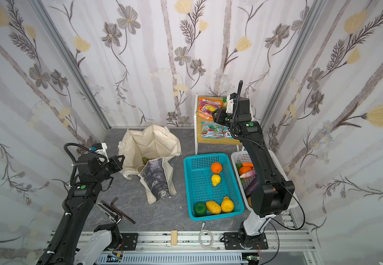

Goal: Place the food into the grocery bag and tie it
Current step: 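Grasp the orange Fox's Fruits candy bag with the right gripper and lift it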

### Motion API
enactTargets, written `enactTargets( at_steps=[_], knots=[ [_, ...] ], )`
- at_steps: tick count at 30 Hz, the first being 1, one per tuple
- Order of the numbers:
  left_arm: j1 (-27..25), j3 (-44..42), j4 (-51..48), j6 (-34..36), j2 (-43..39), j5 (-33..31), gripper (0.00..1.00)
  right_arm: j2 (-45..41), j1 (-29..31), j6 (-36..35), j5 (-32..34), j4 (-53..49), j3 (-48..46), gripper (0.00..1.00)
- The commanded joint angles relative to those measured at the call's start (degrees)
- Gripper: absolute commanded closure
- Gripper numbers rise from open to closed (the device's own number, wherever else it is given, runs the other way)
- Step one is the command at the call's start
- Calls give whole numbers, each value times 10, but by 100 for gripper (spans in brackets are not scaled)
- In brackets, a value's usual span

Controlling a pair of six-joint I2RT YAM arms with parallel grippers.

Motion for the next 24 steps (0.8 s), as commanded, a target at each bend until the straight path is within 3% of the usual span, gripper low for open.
enactTargets(
  at_steps=[1,11,14,20,24],
  knots=[
    [0,-1,18,2,-1,-3,100,-12,-2,19,-25,23,-21,50],
    [-1,-3,18,2,-3,-3,100,-22,-8,30,-40,37,-35,65],
    [0,-2,18,1,-3,-3,100,-28,-8,33,-45,42,-38,76],
    [-1,-1,18,1,-2,-2,100,-36,-8,36,-47,46,-42,81],
    [0,0,18,1,0,0,100,-40,-8,40,-47,51,-41,92]
  ],
)
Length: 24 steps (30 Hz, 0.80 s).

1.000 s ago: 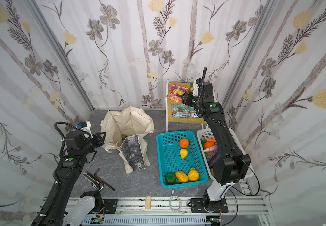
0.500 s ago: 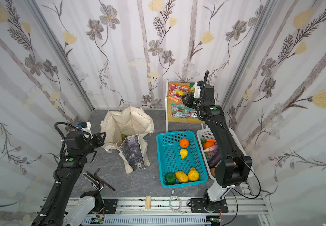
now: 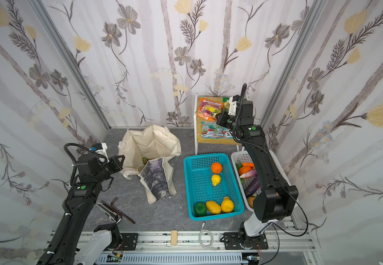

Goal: Place the food into the grocery bag and tie it
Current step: 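Grasp the orange Fox's Fruits candy bag with the right gripper and lift it, then carry the candy bag with the right gripper over and into the tote bag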

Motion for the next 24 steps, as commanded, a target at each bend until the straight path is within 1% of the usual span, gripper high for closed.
enactTargets(
  at_steps=[1,2,3,4,13,24],
  knots=[
    [0,2,16,0,0,2,100,-8,0,6,-11,25,2,93],
    [0,3,16,0,0,2,100,-9,1,7,-13,26,4,94],
    [0,2,16,0,-1,2,100,-9,1,9,-13,26,5,98],
    [0,3,16,0,-2,2,100,-9,1,10,-13,26,9,100],
    [0,3,17,-1,-5,5,100,-3,4,12,-14,9,54,100],
    [0,6,19,-5,2,9,100,14,17,17,-17,-6,157,100]
  ],
)
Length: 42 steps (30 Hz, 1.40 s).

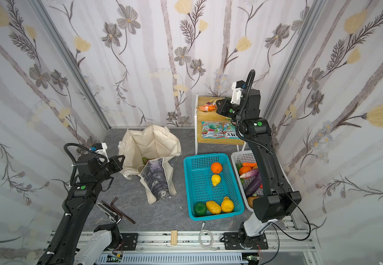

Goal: Place the food into the grocery bag and tie it
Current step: 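Carry the candy bag with the right gripper over and into the tote bag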

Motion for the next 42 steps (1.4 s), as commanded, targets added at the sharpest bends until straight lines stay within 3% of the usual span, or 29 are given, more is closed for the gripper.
enactTargets(
  at_steps=[1,15,23,31,37,42],
  knots=[
    [0,6,19,-5,2,7,100,8,5,8,-5,10,25,100],
    [1,9,19,-10,8,11,100,-8,44,12,-5,6,95,100],
    [0,21,19,-17,16,18,100,-28,176,-13,16,-5,97,100],
    [0,28,20,-29,17,24,100,40,324,-12,-20,15,96,100],
    [0,26,19,-33,14,26,100,115,379,-12,-43,25,94,100],
    [0,23,19,-32,10,28,100,177,390,-16,-62,31,94,100]
  ],
)
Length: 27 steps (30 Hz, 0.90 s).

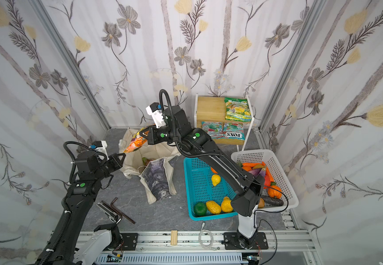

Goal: Place the food into the grocery bag and tie it
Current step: 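Carry the candy bag with the right gripper over and into the tote bag, then open the right gripper to drop the candy bag onto the fruit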

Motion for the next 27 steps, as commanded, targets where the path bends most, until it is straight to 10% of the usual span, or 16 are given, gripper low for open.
enactTargets(
  at_steps=[1,27],
  knots=[
    [0,3,23,-5,-5,9,100,32,1,-12,-16,41,0,100],
    [0,2,23,-1,-5,4,100,193,-3,-112,256,-61,-2,100]
  ],
)
